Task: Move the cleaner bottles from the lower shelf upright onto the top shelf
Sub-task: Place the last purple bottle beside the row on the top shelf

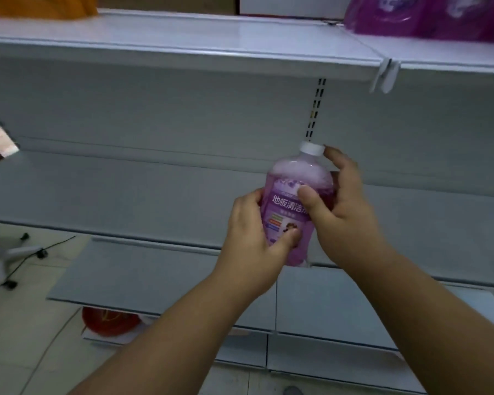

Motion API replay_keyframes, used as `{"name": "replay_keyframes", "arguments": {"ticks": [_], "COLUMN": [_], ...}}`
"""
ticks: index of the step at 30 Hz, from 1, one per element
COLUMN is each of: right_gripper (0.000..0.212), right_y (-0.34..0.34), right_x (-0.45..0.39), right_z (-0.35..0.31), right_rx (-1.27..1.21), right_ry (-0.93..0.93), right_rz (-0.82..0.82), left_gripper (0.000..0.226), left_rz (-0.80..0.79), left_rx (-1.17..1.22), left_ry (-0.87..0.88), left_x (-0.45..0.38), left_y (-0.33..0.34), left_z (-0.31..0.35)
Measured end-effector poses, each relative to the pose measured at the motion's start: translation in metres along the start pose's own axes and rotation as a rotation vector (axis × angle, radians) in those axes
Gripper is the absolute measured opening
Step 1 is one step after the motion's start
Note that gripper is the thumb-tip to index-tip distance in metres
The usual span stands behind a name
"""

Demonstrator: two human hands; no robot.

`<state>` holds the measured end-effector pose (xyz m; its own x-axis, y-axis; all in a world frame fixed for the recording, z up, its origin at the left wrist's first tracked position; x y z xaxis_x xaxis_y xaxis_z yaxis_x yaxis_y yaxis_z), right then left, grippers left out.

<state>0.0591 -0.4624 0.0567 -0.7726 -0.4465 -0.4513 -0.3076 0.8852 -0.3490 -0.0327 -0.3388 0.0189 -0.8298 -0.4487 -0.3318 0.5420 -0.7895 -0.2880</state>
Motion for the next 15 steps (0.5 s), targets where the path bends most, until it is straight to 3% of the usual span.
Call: {"name": "replay_keyframes", "arguments": {"ticks": [6,15], "right_gripper": [0.078,0.075], "right_y": [-0.04,-0.169], "right_x": [0.013,0.026], "right_z": [-0.062,-0.111], "right_rx": [0.025,0.022], "right_ry": [-0.221,-0.364], "right_rz": [-0.003,0.141], "left_gripper": [0.059,0.091], "left_rz": [-0.058,-0.242], "left_rx": [0.098,-0.036], "left_ry": [0.145,0.361], "left_x": [0.012,-0.013], "left_y": [-0.014,0.039], "left_z": [0.061,0.152]}}
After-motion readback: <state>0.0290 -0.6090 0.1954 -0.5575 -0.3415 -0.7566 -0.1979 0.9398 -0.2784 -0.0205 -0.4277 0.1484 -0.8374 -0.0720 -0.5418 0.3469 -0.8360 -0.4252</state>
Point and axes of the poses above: each hand's wrist, its own x-axis away from the middle knuckle, its own y-axis out of the palm, z = x × y, the point moved 1 cm from there along -x, towards the middle knuckle, and after that the axes turned 6 degrees about x, right-handed, at the moved point
